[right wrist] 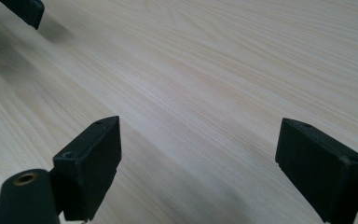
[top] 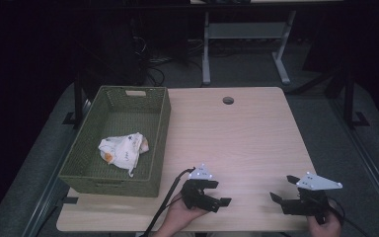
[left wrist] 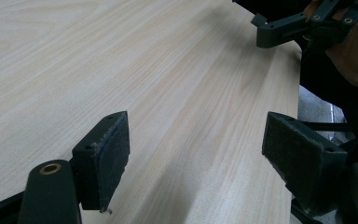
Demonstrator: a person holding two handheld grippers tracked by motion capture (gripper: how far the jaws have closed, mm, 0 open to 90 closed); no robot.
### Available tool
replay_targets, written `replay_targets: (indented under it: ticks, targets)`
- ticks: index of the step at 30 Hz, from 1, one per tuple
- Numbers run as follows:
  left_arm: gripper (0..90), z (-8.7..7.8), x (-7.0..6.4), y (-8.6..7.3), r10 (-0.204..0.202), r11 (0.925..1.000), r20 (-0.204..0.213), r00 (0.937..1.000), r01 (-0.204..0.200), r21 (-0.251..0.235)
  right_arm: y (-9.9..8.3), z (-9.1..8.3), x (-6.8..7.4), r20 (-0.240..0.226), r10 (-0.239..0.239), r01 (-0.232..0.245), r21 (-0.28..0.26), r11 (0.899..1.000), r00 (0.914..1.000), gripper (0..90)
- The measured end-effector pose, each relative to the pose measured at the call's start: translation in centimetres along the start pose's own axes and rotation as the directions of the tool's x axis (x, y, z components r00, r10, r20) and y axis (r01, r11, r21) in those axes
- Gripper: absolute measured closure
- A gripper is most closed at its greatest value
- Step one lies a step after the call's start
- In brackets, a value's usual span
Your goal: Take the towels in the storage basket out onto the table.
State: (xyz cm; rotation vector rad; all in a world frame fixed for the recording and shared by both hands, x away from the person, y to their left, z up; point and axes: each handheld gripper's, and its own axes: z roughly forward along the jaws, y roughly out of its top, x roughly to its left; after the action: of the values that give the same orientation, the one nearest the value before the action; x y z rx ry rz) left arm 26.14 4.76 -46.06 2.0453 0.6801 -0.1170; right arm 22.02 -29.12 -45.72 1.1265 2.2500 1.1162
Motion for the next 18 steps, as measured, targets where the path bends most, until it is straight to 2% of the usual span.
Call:
replay_targets:
  ticks: [10,15,18]
  targets:
    - [23.6,-0.9,0.1,1.2,0.017,0.9998,0.015,0.9997,-0.017,-0.011,0.2,0.2,0.1,-0.005,-0.004,0.004,-0.004,1.0,1.0,14.0]
    - [24.7,-1.3,0.4,1.8,-0.007,0.9994,0.031,0.9995,0.008,-0.035,0.2,0.4,0.1,0.0,-0.006,0.006,-0.004,1.0,1.0,14.0]
    - [24.7,-1.8,0.5,2.4,0.002,0.9991,0.021,0.9998,-0.001,-0.042,0.3,0.5,0.2,-0.007,-0.015,0.015,-0.002,1.0,0.9999,14.0]
